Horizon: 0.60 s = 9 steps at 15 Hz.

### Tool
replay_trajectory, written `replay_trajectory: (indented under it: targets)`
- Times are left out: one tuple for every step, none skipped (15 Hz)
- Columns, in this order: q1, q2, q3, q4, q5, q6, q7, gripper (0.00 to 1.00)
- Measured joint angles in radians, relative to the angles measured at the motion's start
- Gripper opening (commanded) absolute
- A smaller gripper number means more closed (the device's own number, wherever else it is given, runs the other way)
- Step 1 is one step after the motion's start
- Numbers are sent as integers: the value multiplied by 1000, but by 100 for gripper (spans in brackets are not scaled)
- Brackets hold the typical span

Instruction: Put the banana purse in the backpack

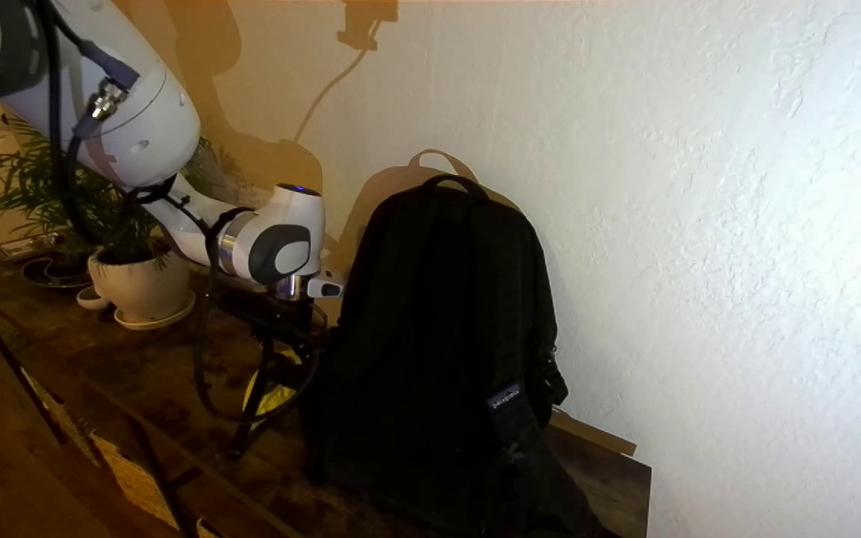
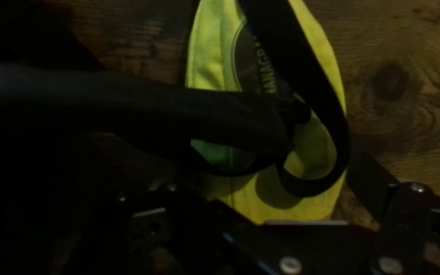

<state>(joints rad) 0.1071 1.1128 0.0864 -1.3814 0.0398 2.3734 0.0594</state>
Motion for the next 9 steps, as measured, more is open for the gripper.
replay_trajectory:
  targets:
    - [-1, 0, 0, 0, 0, 0, -2, 100]
    - [-1, 1, 0, 0, 1, 0, -4, 100]
    - [-2, 2, 0, 0, 1, 0, -5, 100]
    - [-2, 3, 0, 0, 1, 0, -6, 100]
    - [-3, 4, 0, 0, 1, 0, -7, 82]
    - [-3, 6, 0, 0, 1, 0, -9, 72]
    - [-3, 8, 0, 0, 1, 0, -10, 67]
    - [-3, 10, 0, 1, 1, 0, -12, 59]
    - [-3, 13, 1, 3, 1, 0, -14, 53]
